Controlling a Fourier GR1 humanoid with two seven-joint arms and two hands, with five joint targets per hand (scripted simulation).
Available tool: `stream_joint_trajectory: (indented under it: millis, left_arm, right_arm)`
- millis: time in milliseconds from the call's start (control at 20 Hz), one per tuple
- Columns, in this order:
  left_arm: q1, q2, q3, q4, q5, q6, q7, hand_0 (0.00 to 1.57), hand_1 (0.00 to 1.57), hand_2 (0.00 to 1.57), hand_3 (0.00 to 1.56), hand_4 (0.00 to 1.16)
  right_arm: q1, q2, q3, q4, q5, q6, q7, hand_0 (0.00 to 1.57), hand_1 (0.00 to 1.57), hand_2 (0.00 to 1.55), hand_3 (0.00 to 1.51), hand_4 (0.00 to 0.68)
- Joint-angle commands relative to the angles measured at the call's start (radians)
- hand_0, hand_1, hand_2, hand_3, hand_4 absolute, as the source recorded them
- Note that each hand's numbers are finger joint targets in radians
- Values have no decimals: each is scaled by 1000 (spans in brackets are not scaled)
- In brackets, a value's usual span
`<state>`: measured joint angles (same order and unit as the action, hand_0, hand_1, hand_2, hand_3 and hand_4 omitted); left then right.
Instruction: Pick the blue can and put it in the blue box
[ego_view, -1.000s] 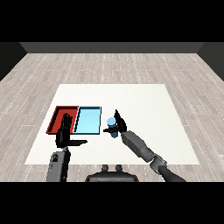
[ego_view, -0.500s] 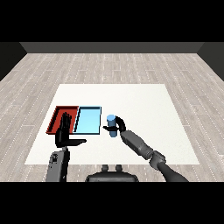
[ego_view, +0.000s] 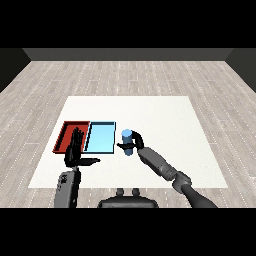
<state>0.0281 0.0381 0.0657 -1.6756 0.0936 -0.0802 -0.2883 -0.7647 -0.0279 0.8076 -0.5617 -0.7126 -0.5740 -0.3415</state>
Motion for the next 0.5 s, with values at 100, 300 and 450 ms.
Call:
stream_joint_trajectory:
  millis: [100,300,450]
  left_arm:
    - [-25,-10,-61,-31,-37,9,74,0,0,0,0,0]
    - [35,-13,-96,-72,-45,-7,57,0,0,0,0,0]
    - [-76,-37,-161,-47,-99,54,132,0,0,0,0,0]
  right_arm:
    - [34,-121,19,-298,81,-39,64,1529,1529,1478,1408,567]
    - [127,-245,42,-522,147,-73,165,1531,1531,1480,1410,578]
    - [135,-283,15,-630,189,-127,185,1526,1526,1484,1416,584]
